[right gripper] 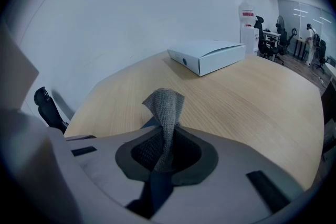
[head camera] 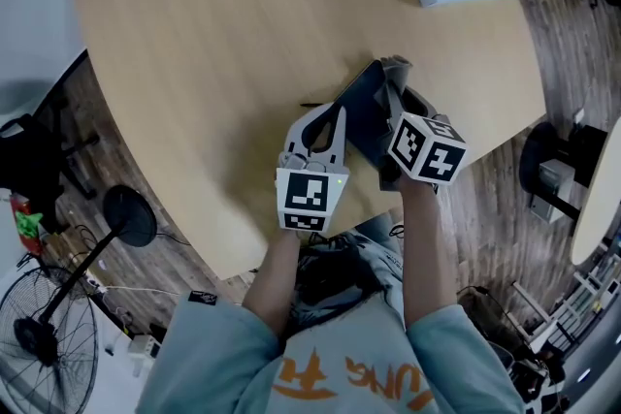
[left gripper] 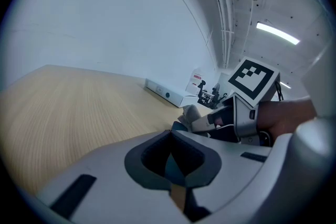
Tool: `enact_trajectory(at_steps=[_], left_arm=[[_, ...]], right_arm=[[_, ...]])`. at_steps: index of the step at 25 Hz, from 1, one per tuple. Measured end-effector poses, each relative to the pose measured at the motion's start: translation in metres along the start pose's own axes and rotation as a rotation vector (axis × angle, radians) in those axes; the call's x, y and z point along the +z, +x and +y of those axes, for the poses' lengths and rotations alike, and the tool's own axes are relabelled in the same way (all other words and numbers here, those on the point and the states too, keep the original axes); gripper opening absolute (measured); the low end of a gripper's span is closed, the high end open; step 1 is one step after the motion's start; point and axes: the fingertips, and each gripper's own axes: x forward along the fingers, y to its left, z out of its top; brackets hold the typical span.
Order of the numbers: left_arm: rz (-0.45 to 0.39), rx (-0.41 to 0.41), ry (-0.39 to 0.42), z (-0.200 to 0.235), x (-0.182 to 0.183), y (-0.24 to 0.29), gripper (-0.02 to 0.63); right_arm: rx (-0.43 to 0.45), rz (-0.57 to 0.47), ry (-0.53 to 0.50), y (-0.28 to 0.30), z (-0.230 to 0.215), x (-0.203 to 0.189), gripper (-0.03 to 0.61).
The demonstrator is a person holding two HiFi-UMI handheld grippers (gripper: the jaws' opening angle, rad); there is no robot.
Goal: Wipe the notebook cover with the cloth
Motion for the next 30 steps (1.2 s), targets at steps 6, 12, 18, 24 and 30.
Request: enact_trajectory(at_steps=[6, 12, 18, 24, 30], left_arm=[[0.018, -0.029, 0.015, -0.015, -0.002, 0.004, 0.018], [0.039, -0.044, 0.021, -0.02, -0.006, 0.005, 0.018], [0.054, -0.078, 0.045, -0.036, -0.008, 0.009, 0.018], [0.067, -0.108, 0.071, -0.051, -0.01, 0.01, 0.018], [0.088, -0.138, 0.094, -0.07, -0.013, 0.02, 0.018]], right_arm=[[-0.033, -0.014, 0.033, -0.013, -0.02, -0.007, 0.032], [-0.067, -0.027, 0.039, -0.024, -0.03, -0.014, 0.032], [-0.093, -0.042, 0.072, -0.037, -0.048, -0.022, 0.032], [-0.122, -0.057, 0.119, -0.052, -0.07, -0.033, 0.032], [-0.152, -0.067, 0.164, -0.064, -0.096, -0.04, 0.034]])
